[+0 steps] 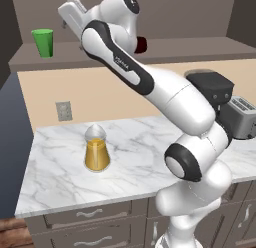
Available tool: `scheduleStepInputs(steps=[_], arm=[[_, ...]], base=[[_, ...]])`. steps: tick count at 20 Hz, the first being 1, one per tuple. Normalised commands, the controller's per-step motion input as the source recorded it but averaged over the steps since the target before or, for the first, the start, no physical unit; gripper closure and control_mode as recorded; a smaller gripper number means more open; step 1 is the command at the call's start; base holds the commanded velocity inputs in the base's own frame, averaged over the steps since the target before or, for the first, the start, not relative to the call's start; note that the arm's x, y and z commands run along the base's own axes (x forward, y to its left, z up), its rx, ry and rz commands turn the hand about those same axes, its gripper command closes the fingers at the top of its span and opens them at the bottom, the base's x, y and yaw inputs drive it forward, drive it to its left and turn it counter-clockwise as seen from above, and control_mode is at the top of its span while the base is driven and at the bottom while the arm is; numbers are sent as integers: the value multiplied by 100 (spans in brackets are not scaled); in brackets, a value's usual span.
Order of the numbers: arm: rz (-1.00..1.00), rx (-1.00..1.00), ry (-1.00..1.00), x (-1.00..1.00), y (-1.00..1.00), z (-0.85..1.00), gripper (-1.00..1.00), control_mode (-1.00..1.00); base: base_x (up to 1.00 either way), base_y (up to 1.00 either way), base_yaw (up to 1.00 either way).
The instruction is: There is a tray on the dining counter. Grab the cup, mug, and pitcher and place them on the tray. The pitcher may be placed next to the tray if it cannot fit the tray.
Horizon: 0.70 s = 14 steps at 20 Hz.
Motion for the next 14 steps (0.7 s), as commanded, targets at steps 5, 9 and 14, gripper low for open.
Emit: scheduleStepInputs(steps=[5,9,14], arm=[[0,2,0,35,21,0,-100,-100],[0,0,0,30,25,0,-100,-100],[0,0,1,30,30,0,-100,-100]], base=[[0,0,0],[0,0,0],[0,0,0]])
